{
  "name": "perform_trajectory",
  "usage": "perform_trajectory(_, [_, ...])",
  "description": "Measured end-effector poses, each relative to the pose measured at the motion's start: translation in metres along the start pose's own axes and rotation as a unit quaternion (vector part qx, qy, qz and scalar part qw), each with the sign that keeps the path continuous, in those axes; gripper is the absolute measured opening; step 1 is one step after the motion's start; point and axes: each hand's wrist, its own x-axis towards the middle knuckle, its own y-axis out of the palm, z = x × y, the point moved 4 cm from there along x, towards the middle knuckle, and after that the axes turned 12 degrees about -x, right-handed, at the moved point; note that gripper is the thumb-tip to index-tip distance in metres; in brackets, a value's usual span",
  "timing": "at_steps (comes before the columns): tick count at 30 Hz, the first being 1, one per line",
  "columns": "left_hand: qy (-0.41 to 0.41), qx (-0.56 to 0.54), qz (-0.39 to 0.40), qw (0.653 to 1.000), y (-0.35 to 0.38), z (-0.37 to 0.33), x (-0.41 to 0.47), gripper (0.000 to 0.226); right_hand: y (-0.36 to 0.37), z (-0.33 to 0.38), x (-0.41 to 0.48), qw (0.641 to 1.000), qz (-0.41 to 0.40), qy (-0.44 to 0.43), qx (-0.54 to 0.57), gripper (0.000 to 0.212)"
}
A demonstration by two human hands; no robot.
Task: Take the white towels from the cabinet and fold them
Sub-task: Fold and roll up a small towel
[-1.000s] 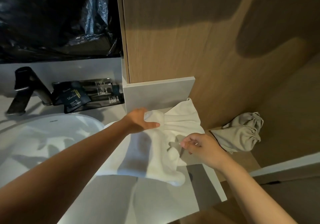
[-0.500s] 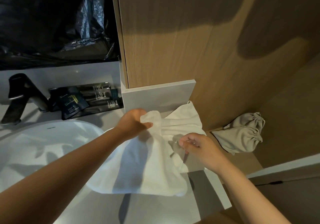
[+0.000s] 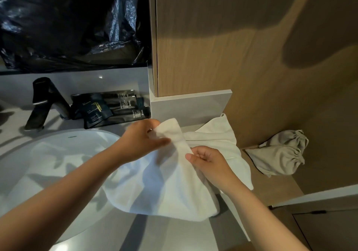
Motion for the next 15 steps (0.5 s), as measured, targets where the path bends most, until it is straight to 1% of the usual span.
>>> perform_trajectory(1, [-0.008, -0.002, 0.009, 1.0, -0.003, -0.002, -0.001, 0.025, 0.0, 0.001, -0.001, 1.0, -0.009, -0.005, 0.005, 0.02])
perform_trajectory(2, [-0.012, -0.012, 0.012, 1.0, -0.005, -0.005, -0.002, 0.029, 0.0, 0.003, -0.002, 1.0, -0.016, -0.012, 0.013, 0.019])
perform_trajectory(4, [-0.009, -0.05, -0.007, 0.999, -0.009, -0.015, -0.001, 0.049, -0.002, 0.008, -0.004, 0.998, -0.029, -0.04, 0.027, 0.015])
perform_trajectory(5, [-0.001, -0.055, -0.017, 0.998, -0.01, -0.02, 0.0, 0.056, -0.002, 0.011, -0.006, 0.997, -0.036, -0.055, 0.028, 0.014])
perform_trajectory(6, [0.015, -0.047, -0.016, 0.999, -0.009, -0.025, 0.001, 0.054, -0.003, 0.014, -0.007, 0.996, -0.043, -0.071, 0.028, 0.014])
perform_trajectory(8, [0.049, -0.043, 0.018, 0.998, -0.005, -0.034, 0.002, 0.031, -0.003, 0.017, -0.011, 0.994, -0.049, -0.094, 0.027, 0.015])
perform_trajectory(10, [0.062, -0.079, 0.033, 0.994, -0.004, -0.037, 0.001, 0.01, -0.004, 0.016, -0.015, 0.994, -0.05, -0.1, 0.019, 0.018])
perform_trajectory(11, [0.074, -0.087, 0.017, 0.993, -0.006, -0.037, 0.0, 0.008, -0.005, 0.014, -0.018, 0.994, -0.048, -0.096, 0.015, 0.02])
perform_trajectory(12, [0.086, -0.086, -0.008, 0.993, -0.01, -0.037, 0.001, 0.011, -0.005, 0.011, -0.02, 0.995, -0.045, -0.088, 0.01, 0.023])
perform_trajectory(15, [0.115, -0.047, -0.102, 0.987, -0.025, -0.036, 0.003, 0.018, -0.005, 0.0, -0.026, 0.997, -0.043, -0.054, -0.019, 0.039])
